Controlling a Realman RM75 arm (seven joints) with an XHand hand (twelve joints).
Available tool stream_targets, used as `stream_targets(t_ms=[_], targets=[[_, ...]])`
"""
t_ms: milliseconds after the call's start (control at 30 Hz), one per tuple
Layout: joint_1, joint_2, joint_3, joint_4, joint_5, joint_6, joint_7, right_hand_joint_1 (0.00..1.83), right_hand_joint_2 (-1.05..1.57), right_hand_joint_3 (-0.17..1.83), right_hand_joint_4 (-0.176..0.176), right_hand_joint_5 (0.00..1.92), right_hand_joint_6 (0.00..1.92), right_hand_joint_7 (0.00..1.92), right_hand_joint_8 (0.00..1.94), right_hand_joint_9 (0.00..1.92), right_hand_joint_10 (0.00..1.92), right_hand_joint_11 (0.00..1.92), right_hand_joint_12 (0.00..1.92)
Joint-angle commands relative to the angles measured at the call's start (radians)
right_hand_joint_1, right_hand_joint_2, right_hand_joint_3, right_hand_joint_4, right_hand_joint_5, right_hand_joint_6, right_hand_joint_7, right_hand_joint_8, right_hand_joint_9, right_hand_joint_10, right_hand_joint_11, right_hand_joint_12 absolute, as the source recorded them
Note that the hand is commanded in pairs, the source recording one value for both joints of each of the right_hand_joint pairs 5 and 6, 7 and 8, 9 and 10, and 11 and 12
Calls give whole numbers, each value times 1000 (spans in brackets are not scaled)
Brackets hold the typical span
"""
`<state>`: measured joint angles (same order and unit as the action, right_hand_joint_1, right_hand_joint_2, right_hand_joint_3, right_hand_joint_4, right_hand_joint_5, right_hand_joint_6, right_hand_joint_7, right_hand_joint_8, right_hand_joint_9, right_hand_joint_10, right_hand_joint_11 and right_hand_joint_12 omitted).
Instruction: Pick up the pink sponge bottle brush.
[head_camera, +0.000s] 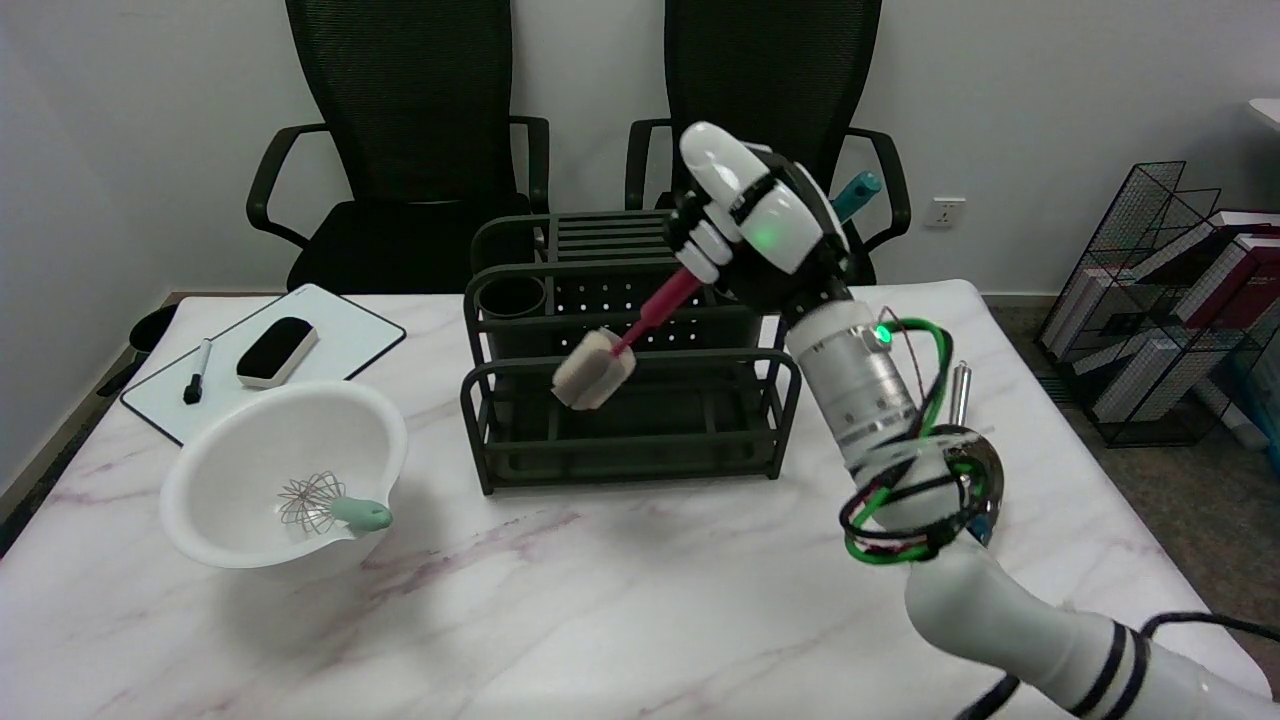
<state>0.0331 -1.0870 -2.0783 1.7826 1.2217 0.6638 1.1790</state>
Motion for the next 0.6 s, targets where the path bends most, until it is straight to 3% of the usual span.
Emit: stream_targets(t_ms=[33, 267, 600], targets=[[-235, 54, -24, -73, -318, 298, 312, 1053, 1571, 404, 0, 1920, 1920, 1920, 1920, 1920, 1920, 1920, 1920], [-306, 24, -50, -79, -442, 333, 304, 1044, 1571, 591, 0, 1920, 1920, 1920, 1920, 1920, 1920, 1920, 1920], [-330, 13, -92, -130, -555, 295, 291, 1032, 1571, 696, 0, 1920, 1920, 1920, 1920, 1920, 1920, 1920, 1920]])
